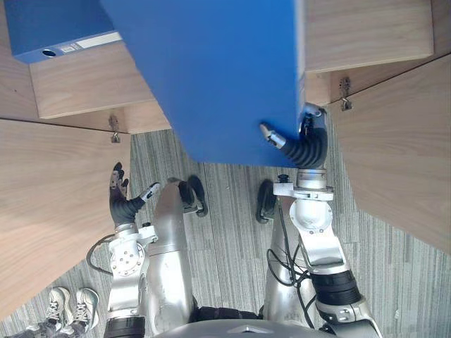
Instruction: Walk over to the cabinet, pick up the folder, carry it to the office cabinet, place the folder inside the office cabinet, then close the office cabinet door
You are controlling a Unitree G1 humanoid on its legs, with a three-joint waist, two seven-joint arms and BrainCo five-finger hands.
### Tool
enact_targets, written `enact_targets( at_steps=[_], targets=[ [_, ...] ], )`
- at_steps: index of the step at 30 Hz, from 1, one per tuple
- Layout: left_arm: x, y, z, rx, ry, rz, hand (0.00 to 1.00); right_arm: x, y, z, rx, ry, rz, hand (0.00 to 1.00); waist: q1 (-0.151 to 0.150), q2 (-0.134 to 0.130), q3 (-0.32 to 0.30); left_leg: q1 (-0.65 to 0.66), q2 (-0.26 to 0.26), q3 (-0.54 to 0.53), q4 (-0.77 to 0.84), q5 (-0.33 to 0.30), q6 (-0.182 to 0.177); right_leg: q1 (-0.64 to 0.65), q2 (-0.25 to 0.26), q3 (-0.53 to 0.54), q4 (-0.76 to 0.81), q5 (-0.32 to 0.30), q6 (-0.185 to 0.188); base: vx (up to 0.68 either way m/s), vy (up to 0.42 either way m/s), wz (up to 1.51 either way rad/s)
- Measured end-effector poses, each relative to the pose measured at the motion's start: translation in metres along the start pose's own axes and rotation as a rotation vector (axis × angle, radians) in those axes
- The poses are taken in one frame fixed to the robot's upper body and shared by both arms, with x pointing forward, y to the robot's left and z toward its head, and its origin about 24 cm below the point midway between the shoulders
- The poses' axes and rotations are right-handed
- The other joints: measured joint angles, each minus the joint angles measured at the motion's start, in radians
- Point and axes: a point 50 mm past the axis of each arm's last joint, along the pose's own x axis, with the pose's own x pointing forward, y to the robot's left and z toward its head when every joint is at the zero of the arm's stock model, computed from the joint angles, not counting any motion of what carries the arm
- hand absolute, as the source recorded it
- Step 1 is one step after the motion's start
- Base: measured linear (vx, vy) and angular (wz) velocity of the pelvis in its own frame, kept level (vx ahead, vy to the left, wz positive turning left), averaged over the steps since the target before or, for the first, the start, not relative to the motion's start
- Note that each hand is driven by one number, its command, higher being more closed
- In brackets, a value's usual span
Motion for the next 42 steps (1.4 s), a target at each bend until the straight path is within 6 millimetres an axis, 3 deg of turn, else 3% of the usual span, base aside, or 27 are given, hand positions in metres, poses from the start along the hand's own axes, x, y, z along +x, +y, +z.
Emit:
enact_targets(
  at_steps=[10,12,15,22,28,37,42],
  targets=[
    [0.000,0.000,0.001,-0.044,0.005,-0.008,0.00,0.021,-0.021,0.006,0.326,-0.022,-0.149,1.00,0.001,0.003,-0.006,-0.001,-0.009,-0.023,-0.006,0.019,-0.010,0.008,-0.002,-0.017,0.008,-0.005,-0.010,-0.04,-0.042,0.05],
    [0.001,-0.001,0.001,-0.064,0.008,-0.007,0.00,0.026,-0.019,-0.001,0.386,-0.002,-0.168,1.00,-0.002,0.003,-0.026,-0.014,-0.009,-0.032,-0.001,0.022,-0.012,0.001,-0.002,-0.025,0.014,-0.007,-0.014,-0.05,-0.044,0.08],
    [0.007,-0.003,0.002,-0.069,0.001,0.005,0.00,0.037,-0.015,-0.014,0.452,0.047,-0.185,1.00,0.001,0.003,-0.046,-0.019,-0.013,-0.043,0.010,0.025,-0.016,0.002,-0.009,-0.035,0.034,-0.014,-0.025,-0.06,-0.052,0.11],
    [0.010,-0.002,-0.015,-0.101,0.081,0.037,0.00,0.073,-0.029,-0.018,0.637,0.054,-0.336,1.00,0.024,0.005,-0.067,-0.076,-0.024,-0.090,0.028,0.057,-0.032,-0.029,-0.026,-0.075,0.072,-0.022,-0.045,-0.08,-0.066,0.15],
    [0.013,0.000,-0.020,-0.111,0.106,0.050,0.00,0.098,-0.028,-0.025,0.787,0.107,-0.388,1.00,0.033,0.005,-0.068,-0.116,-0.032,-0.129,0.016,0.085,-0.050,-0.042,-0.036,-0.118,0.069,-0.019,-0.063,-0.06,-0.063,0.13],
    [0.024,-0.006,-0.023,-0.156,0.125,0.082,0.00,0.147,-0.019,-0.005,1.011,0.100,-0.408,1.00,0.064,0.005,-0.070,-0.208,-0.060,-0.182,-0.028,0.156,-0.067,-0.102,-0.055,-0.181,0.058,-0.009,-0.082,-0.04,-0.053,0.15],
    [0.028,-0.007,-0.024,-0.157,0.131,0.092,0.00,0.163,-0.030,0.006,1.074,0.071,-0.455,1.00,0.076,0.004,-0.070,-0.228,-0.083,-0.209,-0.081,0.198,-0.083,-0.108,-0.072,-0.219,0.031,-0.005,-0.089,-0.03,-0.032,0.21]
  ],
)
